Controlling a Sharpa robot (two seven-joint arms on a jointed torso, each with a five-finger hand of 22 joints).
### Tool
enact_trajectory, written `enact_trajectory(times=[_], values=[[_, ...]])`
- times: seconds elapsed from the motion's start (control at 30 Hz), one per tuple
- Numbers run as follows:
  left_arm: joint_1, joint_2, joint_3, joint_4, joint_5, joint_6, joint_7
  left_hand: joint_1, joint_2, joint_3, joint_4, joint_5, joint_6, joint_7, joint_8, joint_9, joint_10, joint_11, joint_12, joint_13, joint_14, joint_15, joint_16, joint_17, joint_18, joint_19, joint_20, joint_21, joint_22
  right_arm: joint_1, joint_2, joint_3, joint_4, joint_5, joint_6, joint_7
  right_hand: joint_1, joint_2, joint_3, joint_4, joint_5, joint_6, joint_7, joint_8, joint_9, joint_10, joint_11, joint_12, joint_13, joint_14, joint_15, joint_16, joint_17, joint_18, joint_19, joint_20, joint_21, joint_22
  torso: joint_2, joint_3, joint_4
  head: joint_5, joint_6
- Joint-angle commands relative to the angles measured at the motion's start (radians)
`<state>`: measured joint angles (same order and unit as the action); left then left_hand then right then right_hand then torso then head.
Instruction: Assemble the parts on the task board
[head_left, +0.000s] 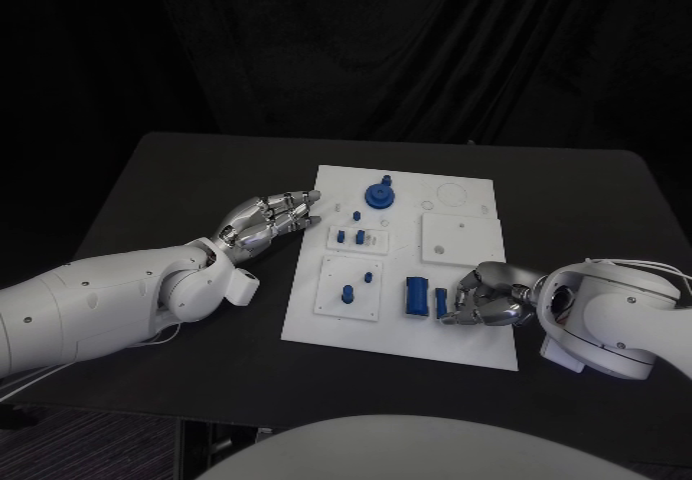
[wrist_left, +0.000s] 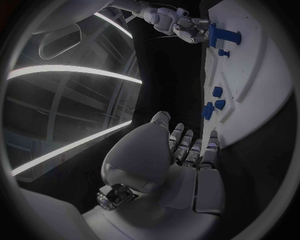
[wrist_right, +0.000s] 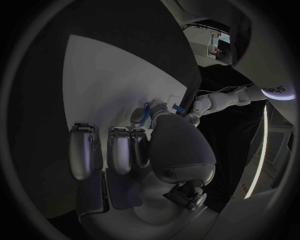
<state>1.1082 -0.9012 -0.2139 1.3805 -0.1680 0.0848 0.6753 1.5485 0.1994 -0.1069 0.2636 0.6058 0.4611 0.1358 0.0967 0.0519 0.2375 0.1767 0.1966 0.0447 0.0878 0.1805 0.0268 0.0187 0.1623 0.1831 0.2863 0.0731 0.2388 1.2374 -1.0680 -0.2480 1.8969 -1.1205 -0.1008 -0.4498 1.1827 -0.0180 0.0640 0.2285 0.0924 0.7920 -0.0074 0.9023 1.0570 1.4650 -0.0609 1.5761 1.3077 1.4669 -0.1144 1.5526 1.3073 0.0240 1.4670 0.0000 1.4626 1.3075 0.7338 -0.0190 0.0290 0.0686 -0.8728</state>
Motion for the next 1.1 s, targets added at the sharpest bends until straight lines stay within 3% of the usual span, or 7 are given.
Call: enact_trajectory(times=[0.03, 0.33, 0.57, 0.8, 1.1], values=[[-0.002, 0.001, 0.001, 0.001, 0.000, 0.016, 0.010, 0.008, 0.000, 0.006, -0.001, 0.000, -0.003, 0.002, 0.001, -0.001, 0.000, 0.007, 0.004, 0.000, 0.003, 0.006, 0.004, 0.002, 0.011, 0.003, 0.002, 0.005, 0.000, -0.004, 0.003, 0.000, -0.005, -0.007, -0.002, -0.029, 0.007, 0.012, 0.009, -0.003, 0.003, -0.003, 0.001, 0.006, 0.002, 0.106, -0.009, -0.005, 0.263, 0.092, -0.008, -0.002, 0.207, 0.006, 0.047, -0.007, -0.006, 0.223, -0.001, 0.0003, 0.0025, -0.001, 0.000], [-0.002, 0.003, 0.001, -0.001, 0.000, 0.017, 0.009, 0.008, 0.000, 0.006, -0.001, 0.000, -0.003, 0.002, 0.001, -0.001, 0.000, 0.007, 0.004, 0.000, 0.003, 0.006, 0.004, 0.002, 0.011, 0.003, 0.002, 0.005, 0.000, -0.006, 0.015, 0.000, -0.019, -0.007, -0.004, -0.036, 0.012, 0.053, 0.017, -0.002, 0.003, 0.015, -0.004, 0.013, 0.006, 0.106, -0.012, -0.005, 0.263, 0.092, -0.011, -0.003, 0.205, 0.007, 0.047, -0.009, -0.006, 0.223, -0.001, -0.0002, 0.0023, -0.001, 0.000], [-0.003, 0.005, 0.001, -0.002, 0.000, 0.018, 0.009, 0.007, 0.001, 0.007, 0.000, 0.000, -0.004, 0.003, 0.002, -0.001, 0.000, 0.007, 0.004, 0.000, 0.003, 0.006, 0.004, 0.002, 0.010, 0.003, 0.002, 0.006, 0.000, -0.007, 0.026, 0.000, -0.028, -0.007, 0.009, -0.035, 0.021, 0.070, 0.022, -0.008, 0.003, 0.039, -0.008, 0.026, 0.015, 0.106, -0.015, -0.005, 0.263, 0.092, -0.013, -0.004, 0.204, 0.007, 0.046, -0.012, -0.007, 0.223, 0.000, 0.0001, 0.0026, -0.002, 0.000], [-0.003, 0.005, 0.001, -0.002, 0.000, 0.020, 0.007, 0.007, 0.001, 0.007, 0.000, 0.000, -0.003, 0.003, 0.002, -0.001, 0.000, 0.008, 0.004, 0.000, 0.003, 0.007, 0.004, 0.002, 0.010, 0.003, 0.002, 0.006, -0.001, -0.010, 0.032, 0.000, -0.032, -0.007, 0.036, -0.036, 0.078, 0.044, 0.024, -0.072, 0.002, 0.041, -0.010, 0.017, 0.013, 0.106, -0.018, -0.005, 0.263, 0.092, -0.017, -0.003, 0.205, 0.008, 0.044, -0.016, -0.013, 0.221, 0.000, 0.0003, 0.0017, 0.000, 0.000], [-0.003, 0.004, 0.001, -0.002, 0.000, 0.019, 0.008, 0.008, 0.001, 0.008, 0.000, 0.001, -0.003, 0.003, 0.002, -0.001, 0.000, 0.007, 0.004, 0.000, 0.003, 0.007, 0.004, 0.002, 0.010, 0.003, 0.002, 0.006, 0.000, -0.014, 0.032, 0.000, -0.032, -0.007, 0.060, -0.026, 0.082, 0.007, 0.002, -0.095, 0.000, 0.036, -0.006, 0.006, 0.008, 0.106, -0.015, -0.005, 0.263, 0.092, -0.016, -0.003, 0.207, 0.009, 0.041, -0.015, -0.018, 0.219, 0.000, -0.0002, 0.0013, 0.000, 0.000]])
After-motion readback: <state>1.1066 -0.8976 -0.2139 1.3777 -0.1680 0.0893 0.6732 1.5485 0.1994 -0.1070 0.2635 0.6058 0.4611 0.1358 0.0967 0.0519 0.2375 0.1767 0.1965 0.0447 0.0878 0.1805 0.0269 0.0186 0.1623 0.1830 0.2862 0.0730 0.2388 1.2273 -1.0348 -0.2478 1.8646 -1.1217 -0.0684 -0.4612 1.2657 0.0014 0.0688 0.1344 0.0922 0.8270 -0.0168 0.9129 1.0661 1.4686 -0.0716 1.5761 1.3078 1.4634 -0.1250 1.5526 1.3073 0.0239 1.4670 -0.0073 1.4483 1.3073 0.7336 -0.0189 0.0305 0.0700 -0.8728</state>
